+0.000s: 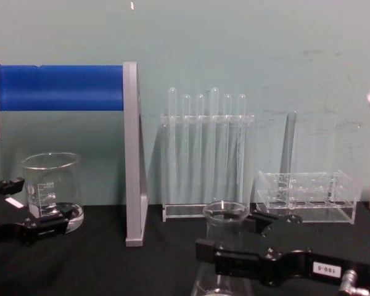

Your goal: Grasp the erlenmeyer flask with one hand, shake it three times, then place it back.

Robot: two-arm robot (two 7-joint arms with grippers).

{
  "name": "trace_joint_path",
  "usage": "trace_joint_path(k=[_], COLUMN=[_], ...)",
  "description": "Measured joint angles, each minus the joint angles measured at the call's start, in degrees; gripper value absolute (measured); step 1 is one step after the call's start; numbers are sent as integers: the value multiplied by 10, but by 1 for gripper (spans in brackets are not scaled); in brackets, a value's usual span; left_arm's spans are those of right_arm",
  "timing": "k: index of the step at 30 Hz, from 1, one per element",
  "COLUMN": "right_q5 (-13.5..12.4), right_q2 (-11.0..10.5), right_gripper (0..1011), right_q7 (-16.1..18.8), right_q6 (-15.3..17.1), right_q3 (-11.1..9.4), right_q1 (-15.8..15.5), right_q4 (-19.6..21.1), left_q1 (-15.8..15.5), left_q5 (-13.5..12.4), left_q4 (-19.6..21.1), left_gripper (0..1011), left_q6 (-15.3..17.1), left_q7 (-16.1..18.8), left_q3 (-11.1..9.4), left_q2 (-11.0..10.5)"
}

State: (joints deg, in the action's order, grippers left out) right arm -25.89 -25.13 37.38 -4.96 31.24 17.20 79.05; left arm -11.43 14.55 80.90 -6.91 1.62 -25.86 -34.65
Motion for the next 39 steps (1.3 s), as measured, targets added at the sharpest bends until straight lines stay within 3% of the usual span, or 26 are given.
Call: trace_joint_path(k=[8, 28, 39], right_q5=[0, -1, 2], right_q2=[0, 0, -19], right_gripper=[1003, 1000, 1000], right_q7=[0, 0, -2], right_q6=[0, -1, 1], right_q3=[0, 0, -4], right_q1=[0, 0, -16], right_q4=[0, 0, 21], left_q1=[0, 0, 0], left_q5=[0, 0, 0], left_q4=[0, 0, 0], left_gripper=[1001, 1001, 1001], left_q6=[0, 0, 0], left_q7=[0, 0, 0], left_q3=[0, 0, 0], left_q2=[0, 0, 0])
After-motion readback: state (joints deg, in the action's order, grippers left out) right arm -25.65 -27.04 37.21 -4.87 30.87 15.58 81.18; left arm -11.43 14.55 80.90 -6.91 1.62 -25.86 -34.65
